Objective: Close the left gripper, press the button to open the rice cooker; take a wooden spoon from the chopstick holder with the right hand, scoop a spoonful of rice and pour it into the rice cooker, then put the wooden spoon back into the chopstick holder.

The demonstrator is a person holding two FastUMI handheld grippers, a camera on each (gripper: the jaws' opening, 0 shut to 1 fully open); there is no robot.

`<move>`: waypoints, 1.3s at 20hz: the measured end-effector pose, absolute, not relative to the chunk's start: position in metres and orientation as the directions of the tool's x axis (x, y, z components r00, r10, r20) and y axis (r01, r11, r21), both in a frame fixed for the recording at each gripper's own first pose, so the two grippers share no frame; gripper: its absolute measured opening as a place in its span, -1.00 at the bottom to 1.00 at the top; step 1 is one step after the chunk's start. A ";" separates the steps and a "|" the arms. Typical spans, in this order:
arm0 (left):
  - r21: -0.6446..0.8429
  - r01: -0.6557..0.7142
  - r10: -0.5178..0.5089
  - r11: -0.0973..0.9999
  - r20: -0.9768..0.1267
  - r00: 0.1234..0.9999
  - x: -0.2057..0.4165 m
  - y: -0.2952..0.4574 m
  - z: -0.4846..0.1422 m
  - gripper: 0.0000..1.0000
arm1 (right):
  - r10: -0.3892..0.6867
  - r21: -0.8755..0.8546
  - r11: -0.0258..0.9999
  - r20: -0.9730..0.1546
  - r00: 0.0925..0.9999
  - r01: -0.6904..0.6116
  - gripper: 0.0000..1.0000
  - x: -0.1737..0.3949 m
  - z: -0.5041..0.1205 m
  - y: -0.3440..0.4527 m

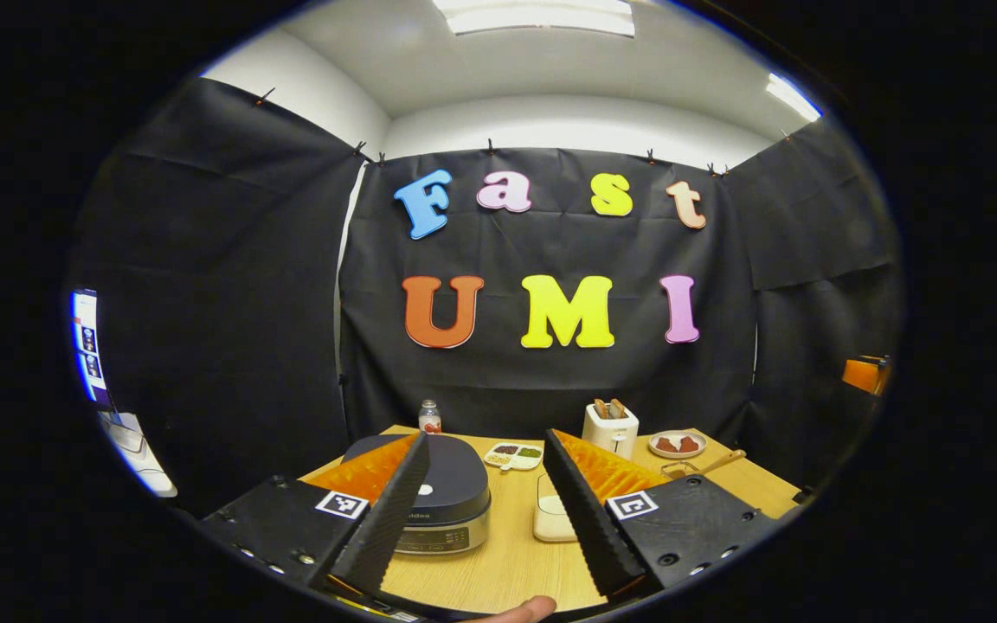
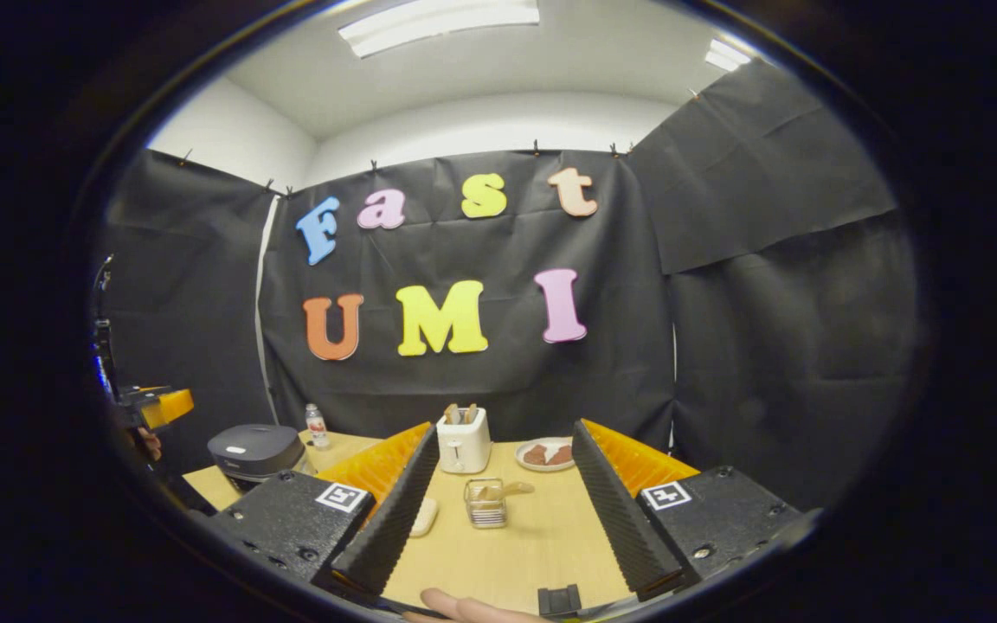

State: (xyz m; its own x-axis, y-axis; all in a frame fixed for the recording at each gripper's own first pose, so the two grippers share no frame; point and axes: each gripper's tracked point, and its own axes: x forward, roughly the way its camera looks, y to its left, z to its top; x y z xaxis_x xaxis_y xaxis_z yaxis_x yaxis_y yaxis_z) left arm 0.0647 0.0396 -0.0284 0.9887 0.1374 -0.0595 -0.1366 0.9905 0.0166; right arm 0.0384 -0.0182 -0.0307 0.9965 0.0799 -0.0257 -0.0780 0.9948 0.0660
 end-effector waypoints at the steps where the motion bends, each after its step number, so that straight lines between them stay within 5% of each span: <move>1: 0.021 -0.139 0.140 0.990 -0.069 0.988 0.066 0.042 -0.033 0.55 | 0.088 0.066 0.994 -0.031 0.996 -0.085 0.99 0.042 -0.035 -0.018; 3: 0.044 -0.147 0.151 0.988 -0.094 0.984 0.072 0.047 -0.043 0.22 | 0.103 0.066 0.993 -0.039 0.994 -0.100 0.99 0.048 -0.041 -0.016; 4: 0.057 -0.151 0.157 0.987 -0.115 0.981 0.077 0.050 -0.050 0.29 | 0.106 0.064 0.993 -0.045 0.993 -0.103 0.99 0.051 -0.044 -0.018; 5: 0.061 -0.154 0.161 0.986 -0.140 0.977 0.084 0.053 -0.059 -0.22 | 0.106 0.063 0.993 -0.050 0.993 -0.103 0.90 0.055 -0.047 -0.019; 6: 0.065 -0.154 0.163 0.986 -0.163 0.973 0.091 0.054 -0.067 -0.36 | 0.104 0.063 0.993 -0.057 0.993 -0.101 0.90 0.059 -0.051 -0.022; 7: 0.063 -0.172 0.180 0.983 -0.175 0.968 0.096 0.059 -0.071 -0.74 | 0.102 0.065 0.993 -0.066 0.993 -0.097 0.99 0.062 -0.055 -0.025; 9: 0.065 -0.202 0.211 0.977 -0.220 0.952 0.105 0.070 -0.085 -1.00 | 0.094 0.069 0.994 -0.086 0.992 -0.088 0.99 0.070 -0.065 -0.030; 11: 0.069 -0.234 0.243 0.970 -0.249 0.937 0.113 0.082 -0.095 -1.00 | 0.094 0.071 0.994 -0.111 0.989 -0.086 0.99 0.076 -0.074 -0.032; 12: 0.063 -0.239 0.247 0.969 -0.267 0.931 0.115 0.085 -0.100 -0.82 | 0.098 0.071 0.993 -0.121 0.988 -0.089 0.99 0.078 -0.077 -0.032; 13: 0.063 -0.243 0.250 0.968 -0.289 0.924 0.121 0.088 -0.108 -1.00 | 0.103 0.069 0.993 -0.129 0.986 -0.094 0.99 0.080 -0.081 -0.031; 26: -0.026 -0.360 0.297 0.933 -0.513 0.805 0.159 0.140 -0.188 -1.00 | 0.093 0.094 0.993 -0.173 0.981 -0.078 0.99 0.103 -0.108 -0.050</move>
